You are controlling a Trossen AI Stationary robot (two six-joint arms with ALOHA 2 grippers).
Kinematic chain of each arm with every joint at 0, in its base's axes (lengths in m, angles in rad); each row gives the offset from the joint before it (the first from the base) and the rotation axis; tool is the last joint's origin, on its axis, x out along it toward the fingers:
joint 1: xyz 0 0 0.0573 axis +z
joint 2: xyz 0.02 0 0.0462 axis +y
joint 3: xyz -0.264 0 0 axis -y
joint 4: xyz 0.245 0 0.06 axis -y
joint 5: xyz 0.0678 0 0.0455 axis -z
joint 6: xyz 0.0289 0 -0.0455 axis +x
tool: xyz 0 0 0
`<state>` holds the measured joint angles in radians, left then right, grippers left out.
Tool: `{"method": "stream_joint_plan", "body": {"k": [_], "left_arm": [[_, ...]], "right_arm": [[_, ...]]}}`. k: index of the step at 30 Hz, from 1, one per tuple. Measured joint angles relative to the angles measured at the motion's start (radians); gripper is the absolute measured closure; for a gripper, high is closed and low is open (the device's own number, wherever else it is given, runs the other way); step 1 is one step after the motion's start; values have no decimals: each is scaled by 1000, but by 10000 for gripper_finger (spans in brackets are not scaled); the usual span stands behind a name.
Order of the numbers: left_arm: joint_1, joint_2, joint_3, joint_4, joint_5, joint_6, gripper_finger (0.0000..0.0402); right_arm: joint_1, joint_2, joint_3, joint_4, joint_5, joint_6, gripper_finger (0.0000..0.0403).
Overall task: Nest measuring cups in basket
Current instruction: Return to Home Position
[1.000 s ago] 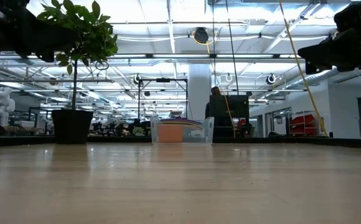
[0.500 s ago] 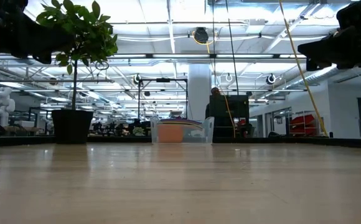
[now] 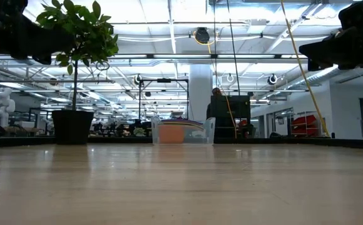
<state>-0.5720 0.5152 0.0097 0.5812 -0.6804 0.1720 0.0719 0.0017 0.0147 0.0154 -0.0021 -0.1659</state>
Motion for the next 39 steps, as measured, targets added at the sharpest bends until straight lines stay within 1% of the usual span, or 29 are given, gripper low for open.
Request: {"method": "stream_joint_plan", "body": {"k": [3,6,9,13,15,19,23,25,28,34,39], "left_arm": [[0,-3,0,-17,0,2,397],[0,-23,0,-49,0,-7,387],[0,-57,0,-100,0,-10,384],[1,-114,0,-151,3,-13,397],[1,-147,0,-178,15,-6,397],[1,-222,0,-220,63,28,391],[1,-286,0,-231,163,86,398],[2,-314,0,-231,197,110,396],[14,-349,0,-242,220,115,394],[65,-414,0,-341,255,66,396],[109,-499,0,-413,304,60,398]], "right_arm": [[0,3,0,0,0,59,403],[0,3,0,3,0,121,403],[0,3,0,18,1,125,403],[0,3,0,25,2,122,403],[0,3,0,26,2,121,403],[0,3,0,33,2,121,403],[0,3,0,34,2,121,403],[0,3,0,35,2,121,403],[0,3,0,37,2,121,403],[0,3,0,37,2,121,403],[0,3,0,37,2,121,403]]}}
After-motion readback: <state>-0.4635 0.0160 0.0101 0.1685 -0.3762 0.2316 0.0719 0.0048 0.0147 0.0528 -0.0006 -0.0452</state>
